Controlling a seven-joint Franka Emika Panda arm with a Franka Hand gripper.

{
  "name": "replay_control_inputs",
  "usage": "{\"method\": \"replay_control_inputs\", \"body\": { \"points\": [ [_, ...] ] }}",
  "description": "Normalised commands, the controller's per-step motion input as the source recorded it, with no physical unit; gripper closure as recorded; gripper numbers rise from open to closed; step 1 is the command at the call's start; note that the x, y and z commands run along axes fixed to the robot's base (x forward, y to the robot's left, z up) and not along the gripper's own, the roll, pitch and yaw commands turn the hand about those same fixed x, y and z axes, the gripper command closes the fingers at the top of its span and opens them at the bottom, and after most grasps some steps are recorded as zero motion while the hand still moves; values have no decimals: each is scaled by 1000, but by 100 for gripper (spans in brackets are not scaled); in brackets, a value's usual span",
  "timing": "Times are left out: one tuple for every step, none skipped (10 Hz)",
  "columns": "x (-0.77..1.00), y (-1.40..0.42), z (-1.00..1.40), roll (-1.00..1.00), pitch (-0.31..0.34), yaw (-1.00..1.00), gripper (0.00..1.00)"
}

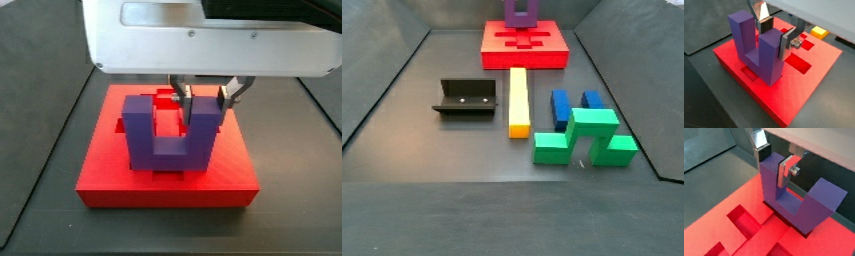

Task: Pick up the purple object. Move up. Move to above the board. Insert the purple object.
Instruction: Insert the purple object.

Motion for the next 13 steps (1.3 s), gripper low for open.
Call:
{"method": "replay_control_inputs", "body": {
  "points": [
    [131,0,0,173,27,0,100],
    [0,0,-29,204,0,0,100],
    [0,6,-17,194,10,0,100],
    [-117,51,0,79,3,-9,100],
    [-91,0,0,70,0,0,100],
    [-91,-17,0,76,0,0,100],
    [-91,0,0,74,0,0,100],
    [-34,-17,-11,81,0,0,100],
    [0,-120,-97,111,-9,0,100],
    [9,-123,-323,160,-61,0,100],
    [0,-166,-506,264,-77,0,100],
    [0,-191,-477,236,-80,0,100],
    [63,-177,-446,186,-86,14,100]
  ]
}}
